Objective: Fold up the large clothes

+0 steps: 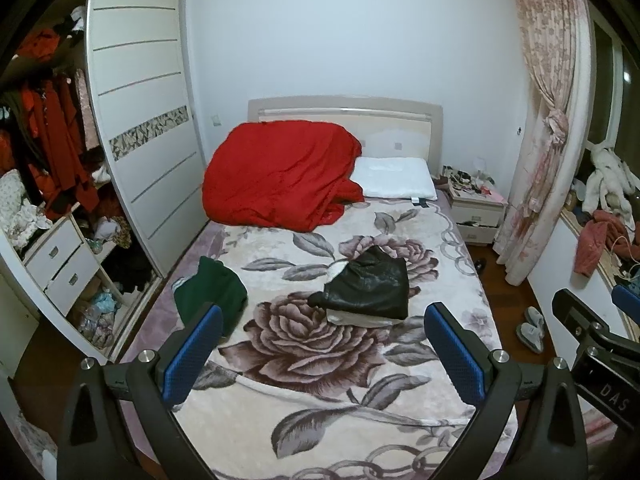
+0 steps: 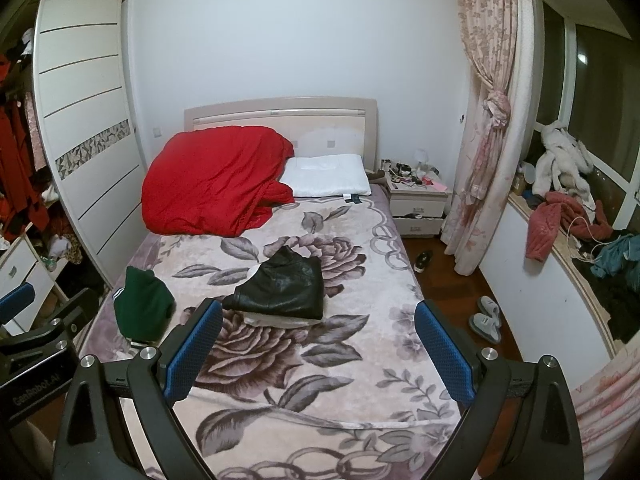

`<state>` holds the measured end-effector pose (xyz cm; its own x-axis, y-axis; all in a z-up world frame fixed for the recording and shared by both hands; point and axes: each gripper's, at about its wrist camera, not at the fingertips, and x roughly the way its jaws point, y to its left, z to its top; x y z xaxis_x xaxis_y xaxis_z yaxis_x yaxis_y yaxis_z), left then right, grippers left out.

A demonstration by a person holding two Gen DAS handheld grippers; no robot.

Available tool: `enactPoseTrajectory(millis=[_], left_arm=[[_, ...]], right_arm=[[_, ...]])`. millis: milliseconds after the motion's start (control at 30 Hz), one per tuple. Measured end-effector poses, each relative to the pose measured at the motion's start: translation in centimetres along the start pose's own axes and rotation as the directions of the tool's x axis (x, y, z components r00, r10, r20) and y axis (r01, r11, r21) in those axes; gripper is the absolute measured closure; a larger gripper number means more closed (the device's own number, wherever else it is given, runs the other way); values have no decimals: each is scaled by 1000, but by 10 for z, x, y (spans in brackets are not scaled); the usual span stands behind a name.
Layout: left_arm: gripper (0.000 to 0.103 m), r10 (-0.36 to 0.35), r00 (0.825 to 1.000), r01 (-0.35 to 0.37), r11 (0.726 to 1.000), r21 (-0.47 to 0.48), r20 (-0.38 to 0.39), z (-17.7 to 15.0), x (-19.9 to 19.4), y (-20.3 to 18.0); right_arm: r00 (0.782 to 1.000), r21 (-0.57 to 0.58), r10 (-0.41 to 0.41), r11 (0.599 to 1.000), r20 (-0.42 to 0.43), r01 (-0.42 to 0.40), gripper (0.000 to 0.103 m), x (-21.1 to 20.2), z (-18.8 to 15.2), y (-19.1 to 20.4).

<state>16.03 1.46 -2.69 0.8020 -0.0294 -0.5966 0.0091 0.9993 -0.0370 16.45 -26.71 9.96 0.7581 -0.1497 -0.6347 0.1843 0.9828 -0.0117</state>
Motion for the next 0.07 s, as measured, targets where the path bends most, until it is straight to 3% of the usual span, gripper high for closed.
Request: enactPoseTrajectory(millis=[67], left_arm=[[0, -4, 1000, 4, 1000, 0, 8, -3, -2, -1]], right_arm=[[1000, -2, -3, 1000, 1, 3, 5, 0, 0, 0]])
